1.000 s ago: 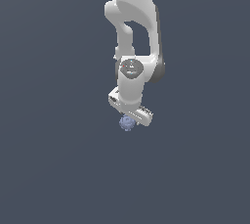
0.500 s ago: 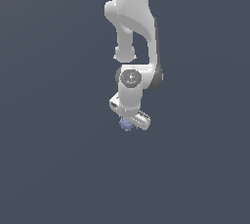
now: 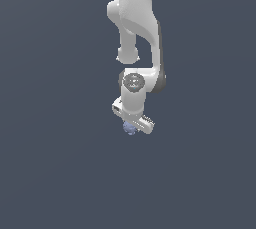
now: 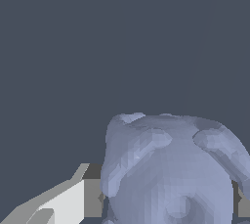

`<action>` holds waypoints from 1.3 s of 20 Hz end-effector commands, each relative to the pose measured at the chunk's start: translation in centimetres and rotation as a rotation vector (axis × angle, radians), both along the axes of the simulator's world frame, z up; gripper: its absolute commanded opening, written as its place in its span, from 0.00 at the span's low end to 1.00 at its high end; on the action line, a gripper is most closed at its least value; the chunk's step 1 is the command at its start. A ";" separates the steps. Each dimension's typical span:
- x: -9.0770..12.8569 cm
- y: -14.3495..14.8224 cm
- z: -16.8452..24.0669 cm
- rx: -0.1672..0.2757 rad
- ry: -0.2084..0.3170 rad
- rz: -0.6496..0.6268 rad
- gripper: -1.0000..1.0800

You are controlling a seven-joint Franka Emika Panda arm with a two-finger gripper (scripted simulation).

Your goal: Pick up the object and move it to a goal position.

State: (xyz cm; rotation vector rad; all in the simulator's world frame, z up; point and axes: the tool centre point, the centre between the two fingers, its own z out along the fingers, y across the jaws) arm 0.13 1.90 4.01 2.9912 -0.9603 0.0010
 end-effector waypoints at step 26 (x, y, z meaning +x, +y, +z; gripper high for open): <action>0.9 -1.0 13.7 0.001 0.000 0.000 0.00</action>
